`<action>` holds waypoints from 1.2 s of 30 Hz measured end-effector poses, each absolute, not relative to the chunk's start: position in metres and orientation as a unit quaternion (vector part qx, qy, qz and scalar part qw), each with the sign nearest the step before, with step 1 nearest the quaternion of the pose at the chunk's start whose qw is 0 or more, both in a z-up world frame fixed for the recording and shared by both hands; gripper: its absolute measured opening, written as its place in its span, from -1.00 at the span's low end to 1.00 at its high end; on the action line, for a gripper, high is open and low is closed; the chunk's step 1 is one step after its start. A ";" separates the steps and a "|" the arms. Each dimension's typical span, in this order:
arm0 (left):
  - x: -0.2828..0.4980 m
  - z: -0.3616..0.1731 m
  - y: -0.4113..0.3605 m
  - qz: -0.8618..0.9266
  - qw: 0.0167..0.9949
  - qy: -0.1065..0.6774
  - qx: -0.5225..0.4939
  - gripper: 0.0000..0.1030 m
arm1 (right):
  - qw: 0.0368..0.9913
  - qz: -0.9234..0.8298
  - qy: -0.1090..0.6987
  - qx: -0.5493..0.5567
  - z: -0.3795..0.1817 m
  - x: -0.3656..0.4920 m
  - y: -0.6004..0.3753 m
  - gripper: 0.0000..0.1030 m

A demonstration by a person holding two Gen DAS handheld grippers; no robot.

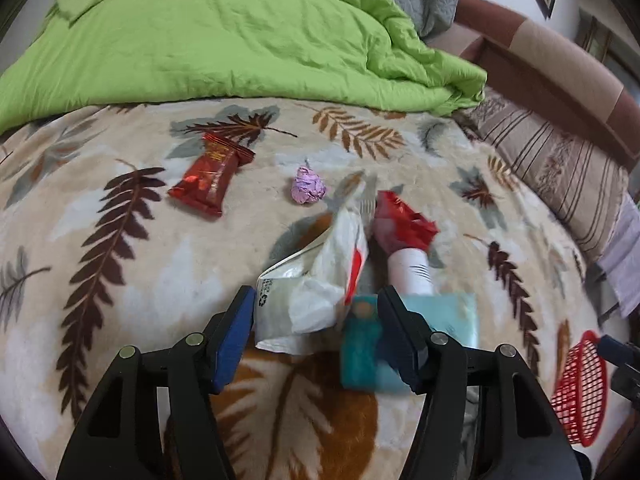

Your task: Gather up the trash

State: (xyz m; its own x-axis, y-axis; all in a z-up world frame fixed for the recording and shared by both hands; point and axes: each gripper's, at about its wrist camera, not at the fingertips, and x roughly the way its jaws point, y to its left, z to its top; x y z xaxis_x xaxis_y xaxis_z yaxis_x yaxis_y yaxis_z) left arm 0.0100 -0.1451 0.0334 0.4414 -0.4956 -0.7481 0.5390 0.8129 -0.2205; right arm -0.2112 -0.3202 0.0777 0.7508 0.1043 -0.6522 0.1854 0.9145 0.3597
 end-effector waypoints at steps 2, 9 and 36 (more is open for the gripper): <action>0.015 0.027 -0.153 -0.286 0.853 0.435 0.034 0.08 | 0.912 -0.022 0.354 0.206 0.077 -0.209 -0.319 0.18; 0.023 0.024 -0.147 -0.261 0.869 0.420 0.003 -0.20 | 0.907 0.001 0.363 0.213 0.077 -0.193 -0.312 0.18; -0.113 0.098 -0.047 -0.141 0.936 0.317 -0.062 -0.20 | 0.874 0.101 0.473 -0.047 0.022 -0.063 -0.187 0.20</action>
State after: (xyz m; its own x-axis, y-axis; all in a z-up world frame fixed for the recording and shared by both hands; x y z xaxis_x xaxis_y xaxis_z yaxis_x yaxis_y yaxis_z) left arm -0.1131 -0.0470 0.0975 0.7591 -0.3028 -0.5763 0.2243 0.9527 -0.2052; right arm -0.0632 -0.1868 0.0220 0.5323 0.1322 -0.8362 -0.2215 0.9751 0.0131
